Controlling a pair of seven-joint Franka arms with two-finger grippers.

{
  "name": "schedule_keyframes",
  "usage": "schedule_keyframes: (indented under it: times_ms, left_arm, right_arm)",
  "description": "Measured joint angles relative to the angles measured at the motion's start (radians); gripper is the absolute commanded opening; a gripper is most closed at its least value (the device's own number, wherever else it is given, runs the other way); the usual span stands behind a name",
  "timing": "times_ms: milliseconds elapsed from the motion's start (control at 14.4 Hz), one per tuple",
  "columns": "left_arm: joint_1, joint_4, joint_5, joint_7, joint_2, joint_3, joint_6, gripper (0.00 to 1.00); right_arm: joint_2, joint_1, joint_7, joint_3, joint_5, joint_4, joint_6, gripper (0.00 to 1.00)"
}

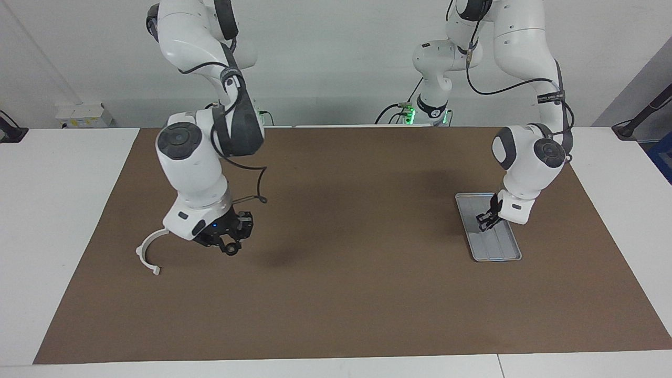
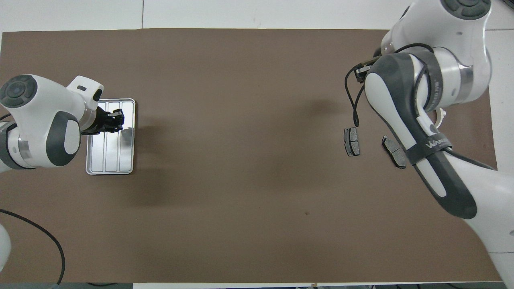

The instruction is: Place bearing gear from tray to pile

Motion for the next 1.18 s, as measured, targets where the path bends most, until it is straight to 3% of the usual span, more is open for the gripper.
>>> schedule_keyframes:
  times_ms: [346, 692, 900, 1177]
  left_arm:
    - [-0.177, 0.095, -0.01, -0.333, 0.018, -0.005, -0.054, 0.02]
    - [-0.357, 0.19, -0.01, -0.598, 0.072, -0.006, -0.055, 0.02]
    - [-0.454, 0.267, -0.01, -0.718, 0.149, -0.003, -0.056, 0.02]
    - [-0.474, 0.28, -0.006, -0.737, 0.199, 0.006, -0.05, 0.02]
  right_arm:
    - [-0.044, -0.083, -0.057, 0.002, 0.016, -0.057, -0.047, 0.0]
    - [-0.095, -0.164, -0.155, 0.001, 0.016, -0.267, 0.162, 0.0]
    - [-0.117, -0.179, -0.175, 0.001, 0.016, -0.37, 0.248, 0.0]
    - [-0.128, -0.186, -0.203, 0.001, 0.016, -0.426, 0.29, 0.0]
